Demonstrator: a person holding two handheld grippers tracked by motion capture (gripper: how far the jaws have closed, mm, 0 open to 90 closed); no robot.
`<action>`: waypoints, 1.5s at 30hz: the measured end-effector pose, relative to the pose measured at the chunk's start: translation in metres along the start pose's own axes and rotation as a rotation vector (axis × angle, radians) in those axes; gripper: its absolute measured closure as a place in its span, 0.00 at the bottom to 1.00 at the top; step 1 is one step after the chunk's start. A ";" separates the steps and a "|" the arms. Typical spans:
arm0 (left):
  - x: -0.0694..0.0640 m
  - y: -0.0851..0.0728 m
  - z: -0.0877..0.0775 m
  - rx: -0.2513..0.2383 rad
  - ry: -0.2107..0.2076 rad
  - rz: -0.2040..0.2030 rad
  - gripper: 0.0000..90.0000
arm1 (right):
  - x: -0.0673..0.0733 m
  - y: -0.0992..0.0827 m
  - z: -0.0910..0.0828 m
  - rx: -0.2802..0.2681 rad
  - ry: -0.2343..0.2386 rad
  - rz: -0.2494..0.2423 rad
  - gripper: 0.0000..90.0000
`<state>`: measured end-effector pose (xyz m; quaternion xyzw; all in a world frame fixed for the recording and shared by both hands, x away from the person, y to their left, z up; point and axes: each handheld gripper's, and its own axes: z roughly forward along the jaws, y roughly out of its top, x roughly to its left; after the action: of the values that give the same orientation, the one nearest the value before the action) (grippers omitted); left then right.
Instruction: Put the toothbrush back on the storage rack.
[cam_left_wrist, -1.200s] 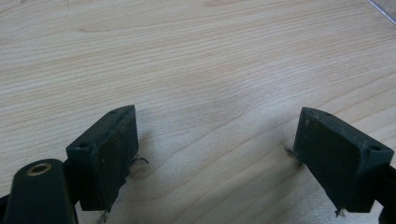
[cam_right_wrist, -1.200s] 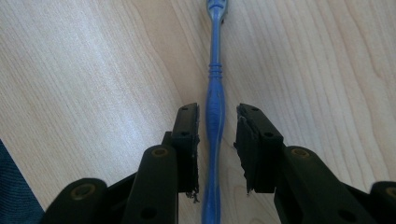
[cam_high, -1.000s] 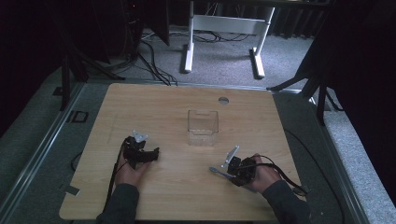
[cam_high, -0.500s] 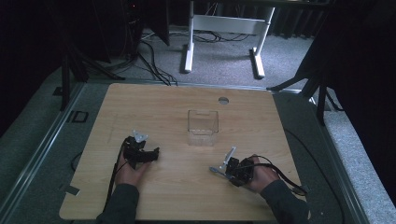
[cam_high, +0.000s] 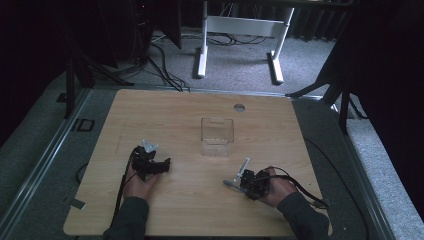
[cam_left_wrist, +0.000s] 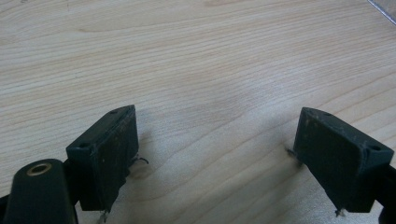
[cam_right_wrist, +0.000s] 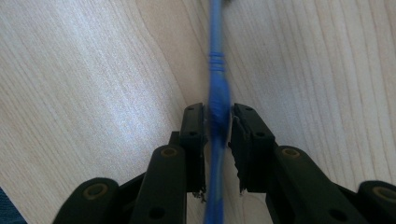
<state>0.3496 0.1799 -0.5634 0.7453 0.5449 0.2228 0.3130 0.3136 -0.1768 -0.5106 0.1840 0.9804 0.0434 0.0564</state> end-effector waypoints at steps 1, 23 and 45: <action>0.000 0.000 0.000 0.001 0.000 0.000 0.16 | 0.000 0.000 0.000 0.002 -0.002 -0.001 0.83; 0.000 0.000 0.000 0.000 0.000 0.000 0.16 | 0.000 0.002 0.006 0.025 0.016 -0.017 0.91; 0.000 0.000 0.000 0.000 0.000 0.000 0.16 | -0.010 -0.005 -0.024 -0.131 0.017 0.057 0.91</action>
<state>0.3497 0.1799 -0.5634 0.7453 0.5448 0.2228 0.3131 0.3179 -0.1864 -0.4860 0.2074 0.9702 0.1105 0.0589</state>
